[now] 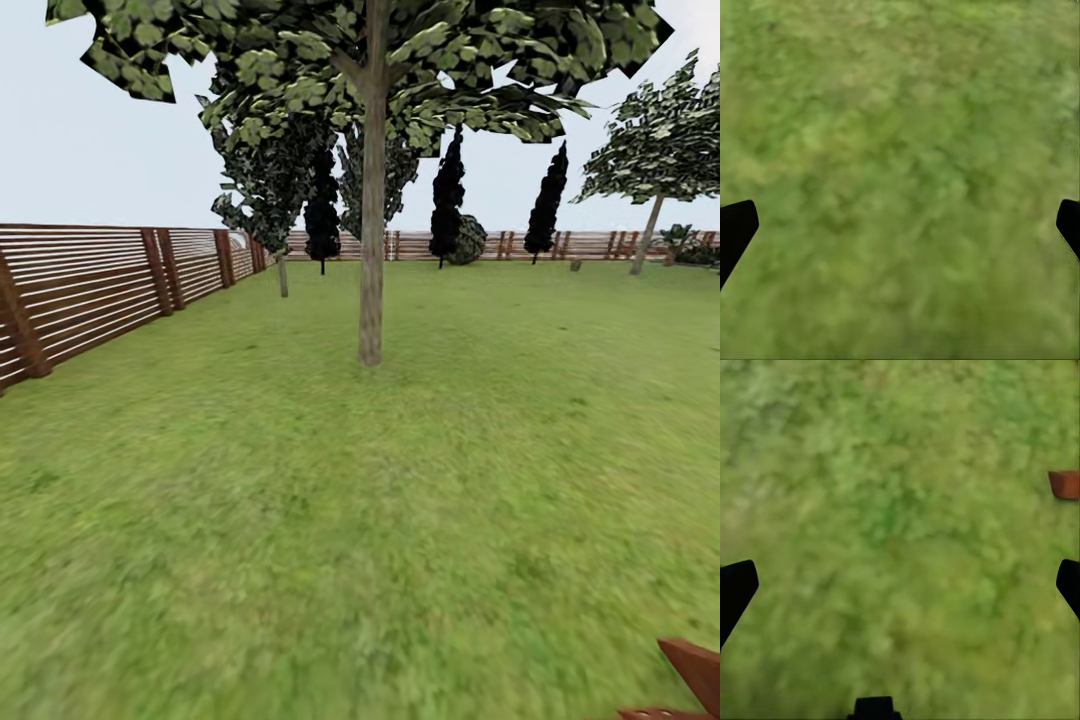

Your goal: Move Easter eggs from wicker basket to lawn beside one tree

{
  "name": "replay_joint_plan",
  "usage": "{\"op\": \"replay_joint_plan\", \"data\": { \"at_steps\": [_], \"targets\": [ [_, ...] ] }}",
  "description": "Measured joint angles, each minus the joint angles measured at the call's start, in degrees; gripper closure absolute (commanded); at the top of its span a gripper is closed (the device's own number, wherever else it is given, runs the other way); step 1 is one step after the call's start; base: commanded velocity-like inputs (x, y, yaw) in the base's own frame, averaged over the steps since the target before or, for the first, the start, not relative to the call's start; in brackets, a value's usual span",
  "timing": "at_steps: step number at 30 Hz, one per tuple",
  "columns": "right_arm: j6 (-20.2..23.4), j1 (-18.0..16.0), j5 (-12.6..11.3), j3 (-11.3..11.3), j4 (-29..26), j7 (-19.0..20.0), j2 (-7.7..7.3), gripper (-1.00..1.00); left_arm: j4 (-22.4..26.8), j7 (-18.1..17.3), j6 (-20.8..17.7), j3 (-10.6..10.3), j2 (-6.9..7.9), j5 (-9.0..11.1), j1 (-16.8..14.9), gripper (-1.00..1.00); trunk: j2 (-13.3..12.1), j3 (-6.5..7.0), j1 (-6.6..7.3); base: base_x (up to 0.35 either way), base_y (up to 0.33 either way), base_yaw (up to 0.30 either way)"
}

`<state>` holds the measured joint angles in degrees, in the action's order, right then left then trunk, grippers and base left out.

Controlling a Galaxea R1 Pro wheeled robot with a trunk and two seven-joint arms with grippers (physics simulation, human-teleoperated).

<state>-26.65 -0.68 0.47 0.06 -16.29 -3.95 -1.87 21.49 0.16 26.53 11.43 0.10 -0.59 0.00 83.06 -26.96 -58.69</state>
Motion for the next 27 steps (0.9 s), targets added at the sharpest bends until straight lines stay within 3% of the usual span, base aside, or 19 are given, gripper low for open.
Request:
{"op": "replay_joint_plan", "data": {
  "at_steps": [24, 27],
  "targets": [
    [0.0, 0.0, 0.0, 0.0, 0.0, 0.0, -0.06, -1.0, 0.0, 0.0, 0.0, 0.0, 0.0, 0.0, 0.0, -1.0, 0.0, -2.14, 0.0, 0.339, 0.0, 0.0],
    [0.0, 0.0, 0.0, 0.0, 0.0, 0.0, -0.06, -1.0, 0.0, 0.0, 0.0, 0.0, 0.0, 0.0, 0.0, -1.0, -1.2, -1.87, 0.65, 0.339, 0.0, 0.0]
  ]
}}
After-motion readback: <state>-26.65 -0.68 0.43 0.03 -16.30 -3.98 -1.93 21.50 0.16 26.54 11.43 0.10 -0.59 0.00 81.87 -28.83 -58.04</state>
